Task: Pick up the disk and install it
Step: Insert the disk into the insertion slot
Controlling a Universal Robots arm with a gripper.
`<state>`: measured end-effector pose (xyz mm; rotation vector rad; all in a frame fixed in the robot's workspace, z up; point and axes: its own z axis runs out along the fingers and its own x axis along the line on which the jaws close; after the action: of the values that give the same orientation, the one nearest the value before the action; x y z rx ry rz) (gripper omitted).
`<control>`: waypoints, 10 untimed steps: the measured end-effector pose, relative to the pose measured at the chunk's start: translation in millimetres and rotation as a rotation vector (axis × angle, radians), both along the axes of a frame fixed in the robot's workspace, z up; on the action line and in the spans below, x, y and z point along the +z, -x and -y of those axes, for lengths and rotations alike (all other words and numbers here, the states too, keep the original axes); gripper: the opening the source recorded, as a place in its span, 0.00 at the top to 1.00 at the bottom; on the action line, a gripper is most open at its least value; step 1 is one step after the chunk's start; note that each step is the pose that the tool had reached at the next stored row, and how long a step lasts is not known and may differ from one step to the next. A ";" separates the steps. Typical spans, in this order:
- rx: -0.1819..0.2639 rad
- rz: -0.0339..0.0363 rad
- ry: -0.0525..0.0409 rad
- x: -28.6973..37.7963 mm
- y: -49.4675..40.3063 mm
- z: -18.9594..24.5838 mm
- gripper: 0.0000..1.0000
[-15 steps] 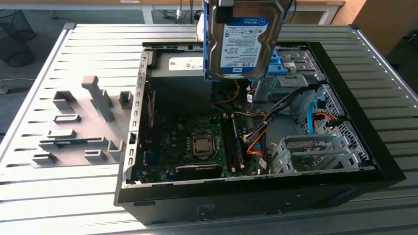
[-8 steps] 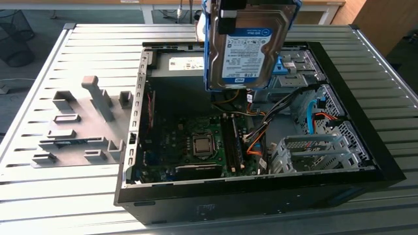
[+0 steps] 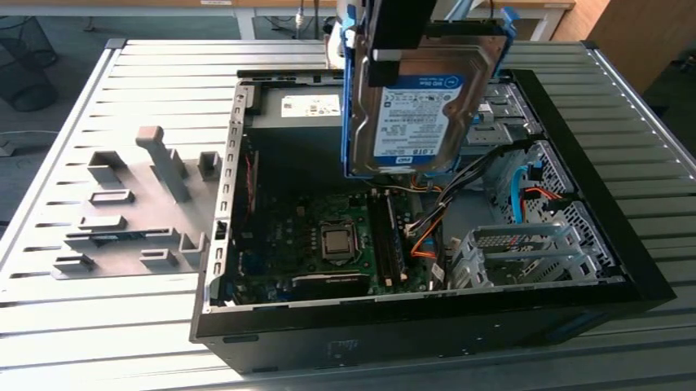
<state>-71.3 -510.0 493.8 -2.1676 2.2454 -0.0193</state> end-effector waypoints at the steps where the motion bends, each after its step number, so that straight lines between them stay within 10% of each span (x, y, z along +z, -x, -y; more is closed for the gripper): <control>1: 0.000 -0.0001 0.0001 -0.2 0.0 3.8 0.64; 5: 0.000 0.0000 0.0003 -1.3 -0.2 15.6 0.64; 10: 0.003 -0.0001 0.0004 -3.2 -8.6 18.5 0.64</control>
<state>-62.6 -528.5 490.6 -2.1709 2.2426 -0.0196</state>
